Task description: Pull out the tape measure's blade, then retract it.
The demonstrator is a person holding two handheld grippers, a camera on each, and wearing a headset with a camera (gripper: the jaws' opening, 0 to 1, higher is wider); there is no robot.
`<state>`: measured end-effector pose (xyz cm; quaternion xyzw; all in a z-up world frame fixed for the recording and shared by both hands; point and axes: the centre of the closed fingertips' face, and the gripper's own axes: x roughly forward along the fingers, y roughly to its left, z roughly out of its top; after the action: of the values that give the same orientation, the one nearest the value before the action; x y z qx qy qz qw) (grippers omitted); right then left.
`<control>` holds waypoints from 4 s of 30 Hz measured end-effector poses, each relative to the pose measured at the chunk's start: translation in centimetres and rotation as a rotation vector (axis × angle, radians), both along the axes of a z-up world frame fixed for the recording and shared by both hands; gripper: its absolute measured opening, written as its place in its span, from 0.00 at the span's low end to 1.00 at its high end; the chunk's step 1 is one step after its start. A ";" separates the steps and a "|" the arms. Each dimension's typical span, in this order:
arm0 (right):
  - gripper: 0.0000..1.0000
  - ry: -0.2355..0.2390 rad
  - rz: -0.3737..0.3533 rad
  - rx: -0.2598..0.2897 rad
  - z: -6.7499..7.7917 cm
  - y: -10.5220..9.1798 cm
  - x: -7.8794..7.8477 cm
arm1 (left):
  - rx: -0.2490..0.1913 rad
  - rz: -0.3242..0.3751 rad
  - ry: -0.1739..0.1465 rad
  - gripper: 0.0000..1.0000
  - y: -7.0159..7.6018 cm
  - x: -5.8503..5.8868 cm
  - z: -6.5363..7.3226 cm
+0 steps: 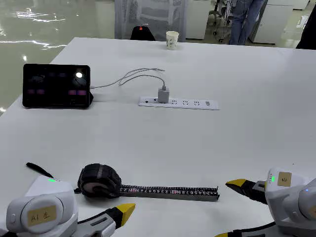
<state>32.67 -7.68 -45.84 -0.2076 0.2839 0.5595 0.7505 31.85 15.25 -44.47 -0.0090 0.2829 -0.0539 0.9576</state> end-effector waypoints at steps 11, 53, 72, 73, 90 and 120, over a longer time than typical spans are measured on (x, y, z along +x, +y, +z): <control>0.65 0.009 0.089 -0.053 -1.6 -0.6 1.2 | -0.007 0.017 0.018 0.90 0.4 1.3 -1.3; 0.15 -0.029 0.236 -0.186 -5.8 -1.4 6.1 | -0.027 0.118 0.084 0.59 2.3 4.9 -3.8; 0.10 -0.009 0.261 -0.167 -6.1 -1.2 6.2 | -0.014 0.130 0.106 0.62 2.4 5.5 -4.5; 0.10 -0.009 0.260 -0.167 -6.1 -1.2 6.2 | -0.011 0.130 0.107 0.62 2.4 5.4 -4.6; 0.10 -0.014 0.263 -0.179 -6.1 -1.3 6.2 | 0.012 0.134 0.112 0.59 2.5 5.4 -4.5; 0.10 -0.014 0.267 -0.179 -6.1 -1.2 6.3 | 0.005 0.119 0.133 0.57 2.4 5.3 -4.7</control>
<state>39.00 -8.86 -51.96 -0.3134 0.2971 0.6255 0.6498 37.20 17.70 -49.17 -0.0272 0.3451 0.0042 0.9382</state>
